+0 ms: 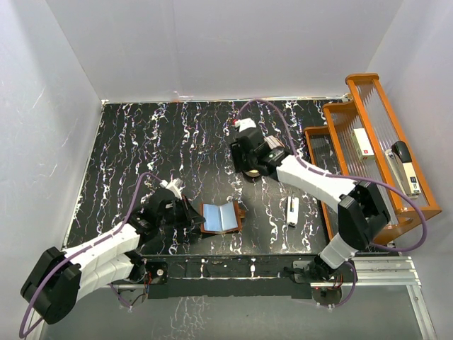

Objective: Put the credit cards into the card holder
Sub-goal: Pick up the credit card from the storage box.

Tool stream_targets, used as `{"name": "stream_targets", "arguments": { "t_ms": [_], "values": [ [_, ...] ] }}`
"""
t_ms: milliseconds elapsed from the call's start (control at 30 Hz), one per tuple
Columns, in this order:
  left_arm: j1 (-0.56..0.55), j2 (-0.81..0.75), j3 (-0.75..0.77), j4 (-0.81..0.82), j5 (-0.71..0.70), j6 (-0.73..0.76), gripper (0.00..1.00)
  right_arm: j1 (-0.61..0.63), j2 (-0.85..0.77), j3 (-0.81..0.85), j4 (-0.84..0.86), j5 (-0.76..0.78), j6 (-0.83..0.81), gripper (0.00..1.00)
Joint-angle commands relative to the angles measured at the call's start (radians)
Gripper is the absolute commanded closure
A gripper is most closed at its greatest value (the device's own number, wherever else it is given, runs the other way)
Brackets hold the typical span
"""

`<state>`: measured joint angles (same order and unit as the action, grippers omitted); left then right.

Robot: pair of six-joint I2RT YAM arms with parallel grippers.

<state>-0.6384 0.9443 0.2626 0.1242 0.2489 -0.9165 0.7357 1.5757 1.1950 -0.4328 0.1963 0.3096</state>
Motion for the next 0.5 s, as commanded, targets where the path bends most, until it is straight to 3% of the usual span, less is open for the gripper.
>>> {"name": "stream_targets", "arguments": {
  "t_ms": [0, 167, 467],
  "values": [
    [-0.004, -0.017, 0.047, -0.013, 0.034, -0.001, 1.0, -0.105, 0.066, 0.102, -0.036, 0.168, -0.143, 0.54],
    [-0.004, -0.017, 0.049, -0.012, 0.041, -0.003, 1.0, -0.191, 0.157, 0.183, -0.021, 0.224, -0.23, 0.52],
    [-0.004, -0.059, 0.058, -0.037, 0.039, -0.002, 1.0, -0.224, 0.352, 0.316, -0.031, 0.331, -0.405, 0.47]
  ]
}}
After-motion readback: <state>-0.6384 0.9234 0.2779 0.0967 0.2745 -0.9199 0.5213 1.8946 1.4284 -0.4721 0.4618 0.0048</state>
